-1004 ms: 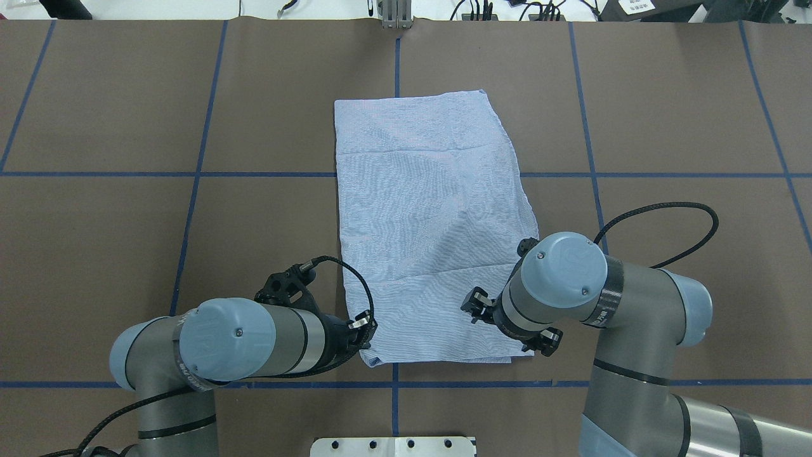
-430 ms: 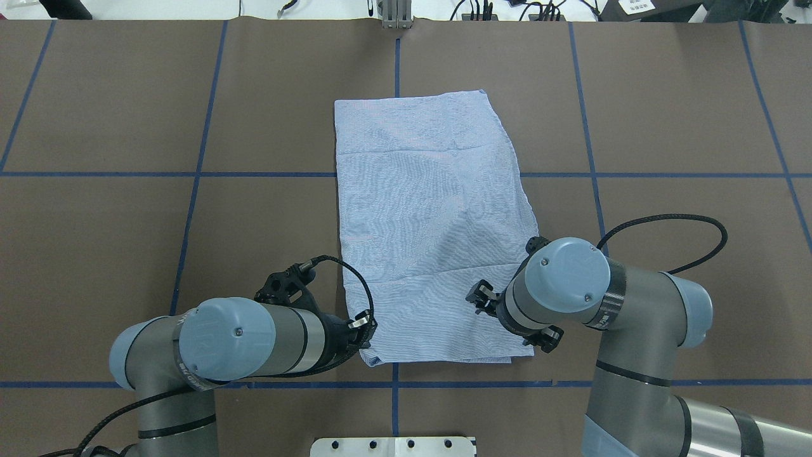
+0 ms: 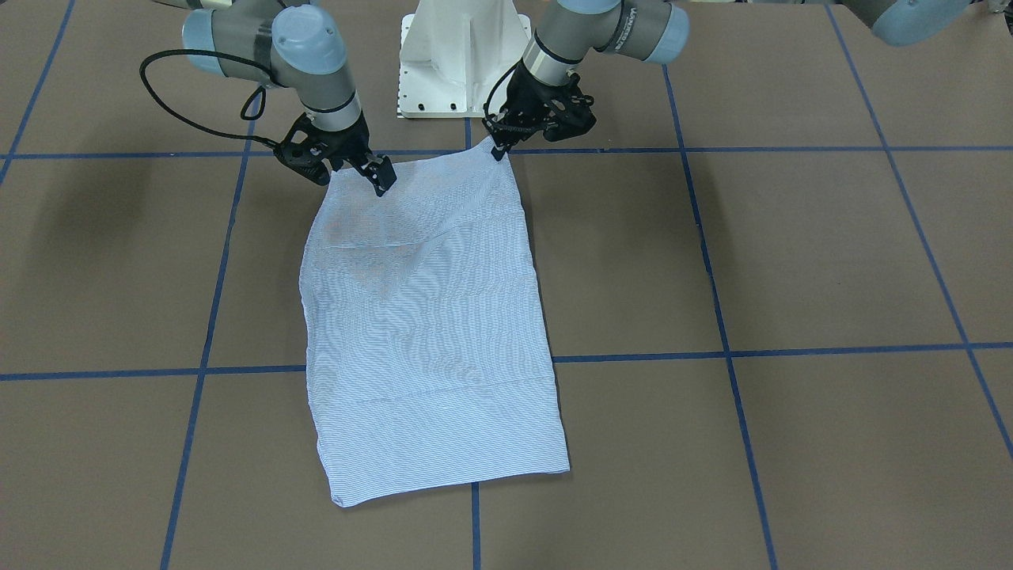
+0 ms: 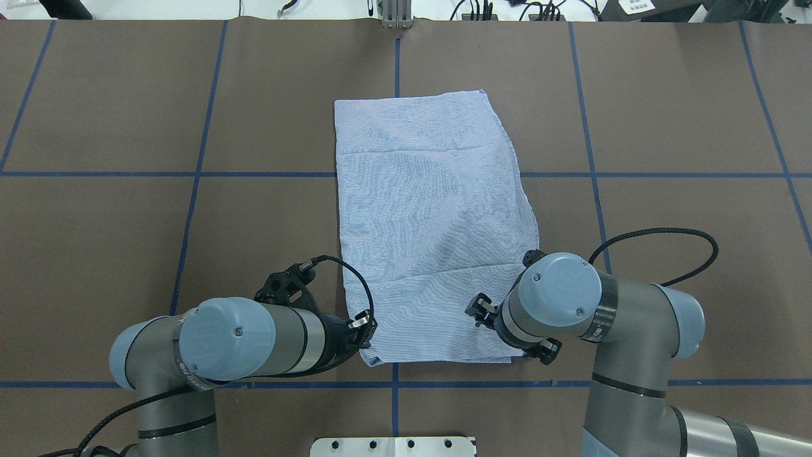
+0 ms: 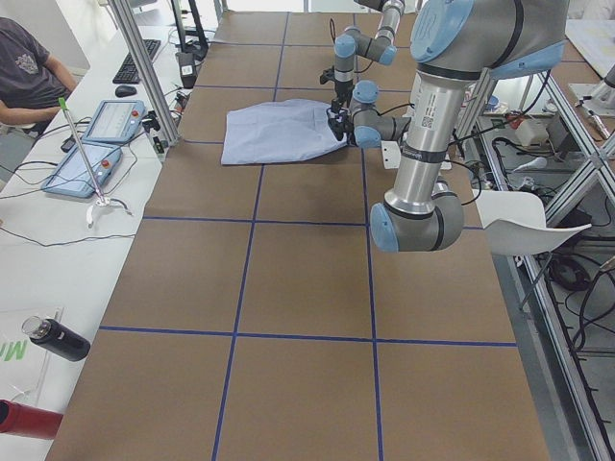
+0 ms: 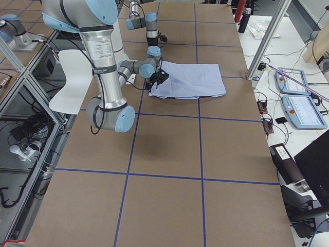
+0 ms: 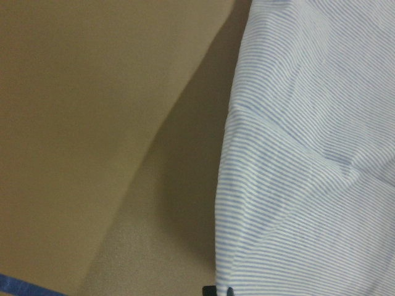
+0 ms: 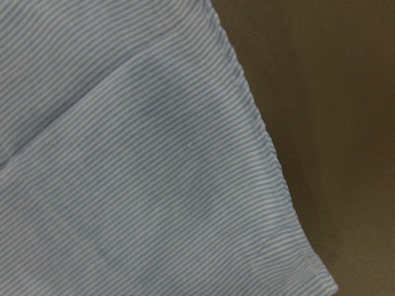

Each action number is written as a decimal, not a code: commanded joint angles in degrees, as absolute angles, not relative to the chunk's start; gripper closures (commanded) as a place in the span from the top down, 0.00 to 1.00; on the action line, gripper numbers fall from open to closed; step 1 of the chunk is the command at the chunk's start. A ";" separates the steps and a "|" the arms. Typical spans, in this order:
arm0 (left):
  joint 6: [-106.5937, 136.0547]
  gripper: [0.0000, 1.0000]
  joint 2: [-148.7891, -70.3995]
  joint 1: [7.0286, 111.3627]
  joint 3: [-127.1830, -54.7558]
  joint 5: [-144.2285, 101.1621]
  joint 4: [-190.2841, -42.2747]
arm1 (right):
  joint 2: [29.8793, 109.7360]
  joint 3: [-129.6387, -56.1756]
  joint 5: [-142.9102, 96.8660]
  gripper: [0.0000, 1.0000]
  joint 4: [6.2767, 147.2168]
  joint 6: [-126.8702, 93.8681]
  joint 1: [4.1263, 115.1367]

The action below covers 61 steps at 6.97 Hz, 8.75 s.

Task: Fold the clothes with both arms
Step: 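Grasp both near corners of the shirt with both grippers, adjusting position, then lift the near edge with both grippers and pull it toward the robot, then carry the held near edge with both grippers away from the robot, folding over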

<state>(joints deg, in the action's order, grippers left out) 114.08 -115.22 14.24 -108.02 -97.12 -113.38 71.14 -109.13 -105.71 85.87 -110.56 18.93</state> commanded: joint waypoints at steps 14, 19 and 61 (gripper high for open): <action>114.08 0.00 -115.22 14.41 -107.93 -96.86 -113.38 | 71.02 -108.63 -105.82 0.36 86.13 -111.71 16.26; 114.08 0.00 -115.22 14.41 -107.84 -96.77 -113.38 | 70.84 -109.07 -106.00 0.14 86.66 -111.71 17.14; 100.28 0.00 -126.99 42.98 -82.82 -119.88 -126.81 | 43.42 -78.86 -122.44 0.00 80.63 -89.82 43.59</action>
